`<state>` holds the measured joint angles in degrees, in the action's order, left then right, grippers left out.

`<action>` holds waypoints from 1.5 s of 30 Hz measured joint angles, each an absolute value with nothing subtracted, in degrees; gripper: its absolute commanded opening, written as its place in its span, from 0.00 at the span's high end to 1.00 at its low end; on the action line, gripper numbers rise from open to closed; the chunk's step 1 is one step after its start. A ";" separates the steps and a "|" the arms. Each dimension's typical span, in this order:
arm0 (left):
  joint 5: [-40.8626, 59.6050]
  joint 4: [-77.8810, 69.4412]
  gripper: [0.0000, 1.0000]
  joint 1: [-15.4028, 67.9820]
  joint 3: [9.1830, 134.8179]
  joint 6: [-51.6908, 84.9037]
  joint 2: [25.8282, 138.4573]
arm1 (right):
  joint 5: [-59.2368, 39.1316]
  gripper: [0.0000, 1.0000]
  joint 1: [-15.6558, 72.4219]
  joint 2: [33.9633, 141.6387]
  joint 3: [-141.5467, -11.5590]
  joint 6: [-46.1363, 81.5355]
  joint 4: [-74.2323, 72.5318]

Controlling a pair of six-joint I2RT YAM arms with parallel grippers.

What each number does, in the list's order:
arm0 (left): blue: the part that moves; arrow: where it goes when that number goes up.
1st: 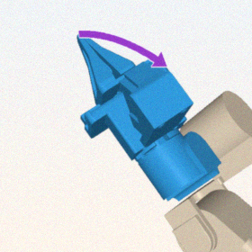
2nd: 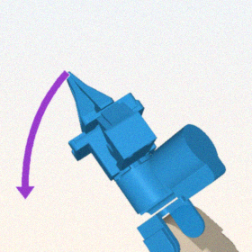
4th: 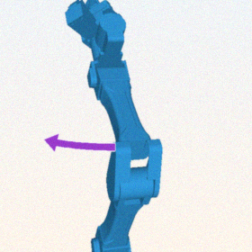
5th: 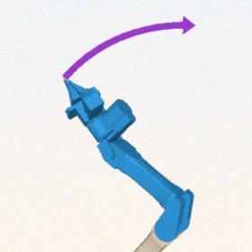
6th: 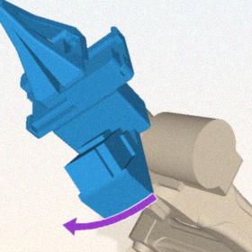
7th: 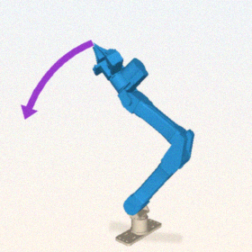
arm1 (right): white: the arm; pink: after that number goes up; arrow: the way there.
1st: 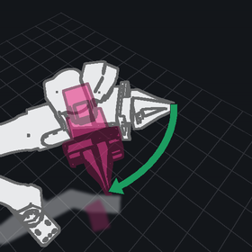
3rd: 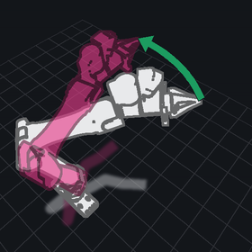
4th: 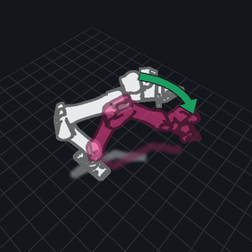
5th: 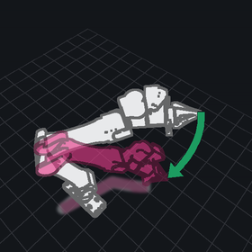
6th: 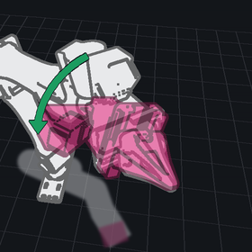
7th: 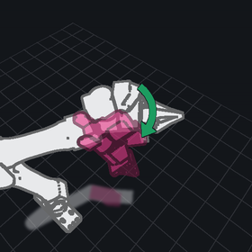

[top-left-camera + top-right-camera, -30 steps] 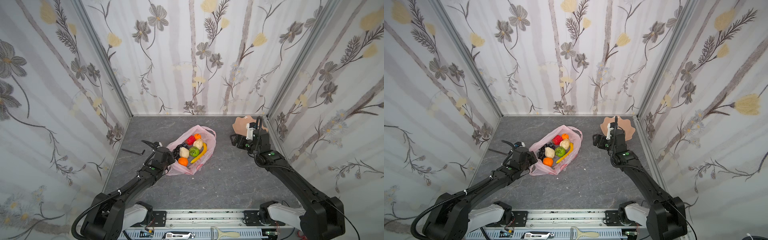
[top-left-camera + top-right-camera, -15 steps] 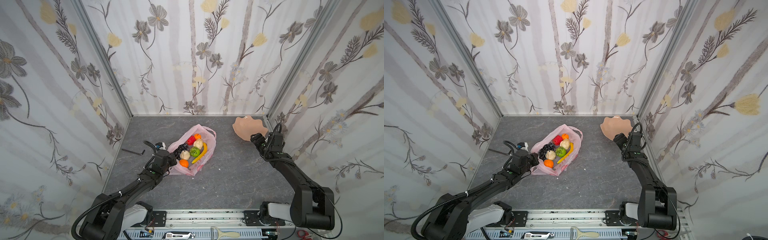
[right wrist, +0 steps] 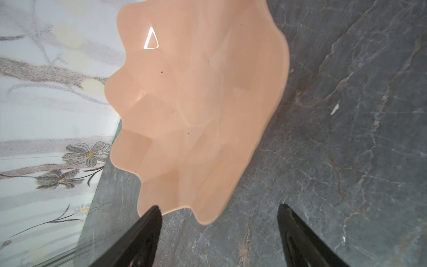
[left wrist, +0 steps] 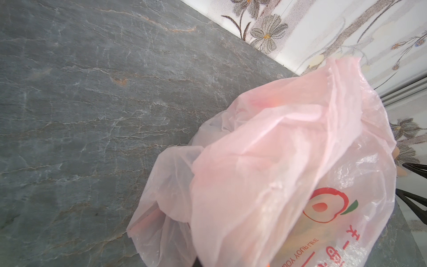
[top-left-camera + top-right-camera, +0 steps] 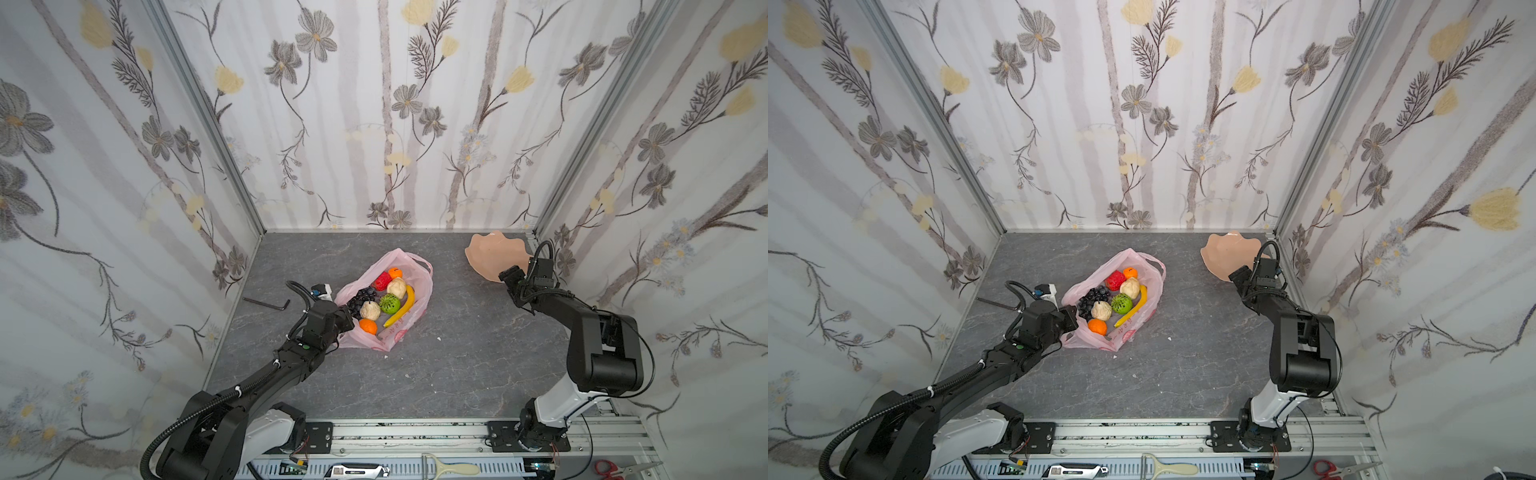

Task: Take the fake fruits out of the plastic bag
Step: 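Release the bag with the right gripper and move it to the peach bowl, then grasp the peach bowl rim with the right gripper and drag it nearer the robot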

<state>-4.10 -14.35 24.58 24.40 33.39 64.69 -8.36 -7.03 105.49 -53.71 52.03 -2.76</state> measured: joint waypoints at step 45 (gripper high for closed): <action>-5.43 -14.72 0.92 24.60 24.08 31.90 64.29 | -25.82 0.97 -13.72 96.09 -32.34 54.70 -15.40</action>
